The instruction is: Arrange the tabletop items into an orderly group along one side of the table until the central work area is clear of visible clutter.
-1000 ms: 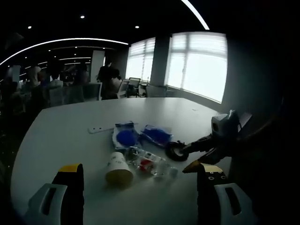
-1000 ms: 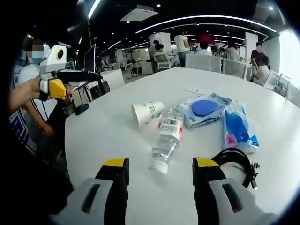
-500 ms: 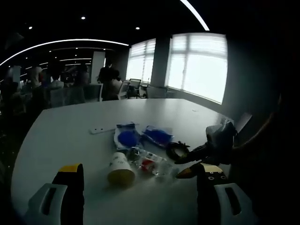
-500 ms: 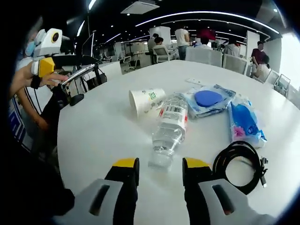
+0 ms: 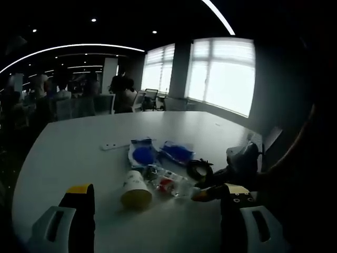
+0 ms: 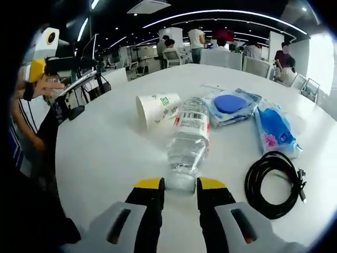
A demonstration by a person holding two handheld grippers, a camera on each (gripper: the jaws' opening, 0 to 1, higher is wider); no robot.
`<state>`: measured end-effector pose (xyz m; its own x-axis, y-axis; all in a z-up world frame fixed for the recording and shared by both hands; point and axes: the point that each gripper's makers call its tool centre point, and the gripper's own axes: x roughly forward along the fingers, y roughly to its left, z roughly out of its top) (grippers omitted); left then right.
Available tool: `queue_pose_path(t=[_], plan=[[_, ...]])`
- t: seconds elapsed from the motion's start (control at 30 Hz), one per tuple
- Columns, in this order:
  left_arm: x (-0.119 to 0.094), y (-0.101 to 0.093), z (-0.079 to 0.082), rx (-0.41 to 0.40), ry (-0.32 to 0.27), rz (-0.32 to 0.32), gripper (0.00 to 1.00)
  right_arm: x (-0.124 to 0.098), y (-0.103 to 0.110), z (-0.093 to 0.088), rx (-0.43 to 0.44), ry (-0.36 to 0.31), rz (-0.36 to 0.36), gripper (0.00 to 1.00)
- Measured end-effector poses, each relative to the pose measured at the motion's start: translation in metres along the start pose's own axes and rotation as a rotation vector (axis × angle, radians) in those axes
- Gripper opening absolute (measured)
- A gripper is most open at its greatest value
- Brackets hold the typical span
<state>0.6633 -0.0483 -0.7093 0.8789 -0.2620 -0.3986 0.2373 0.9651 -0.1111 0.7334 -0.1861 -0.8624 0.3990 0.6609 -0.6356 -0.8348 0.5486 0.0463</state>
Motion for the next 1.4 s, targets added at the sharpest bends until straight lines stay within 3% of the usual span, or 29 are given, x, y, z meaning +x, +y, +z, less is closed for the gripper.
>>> queue_pose_path(t=[0.3, 0.97, 1.4], plan=[[0.000, 0.002, -0.002, 0.007, 0.006, -0.010, 0.97, 0.003, -0.001, 0.000, 0.027, -0.016, -0.048, 0.20], [0.003, 0.004, 0.003, 0.019, -0.011, -0.026, 0.94, -0.002, -0.006, 0.000, 0.075, -0.003, -0.064, 0.16], [-0.001, 0.008, 0.009, 0.053, -0.016, -0.029, 0.94, -0.018, -0.010, 0.015, 0.088, -0.029, -0.054, 0.15]])
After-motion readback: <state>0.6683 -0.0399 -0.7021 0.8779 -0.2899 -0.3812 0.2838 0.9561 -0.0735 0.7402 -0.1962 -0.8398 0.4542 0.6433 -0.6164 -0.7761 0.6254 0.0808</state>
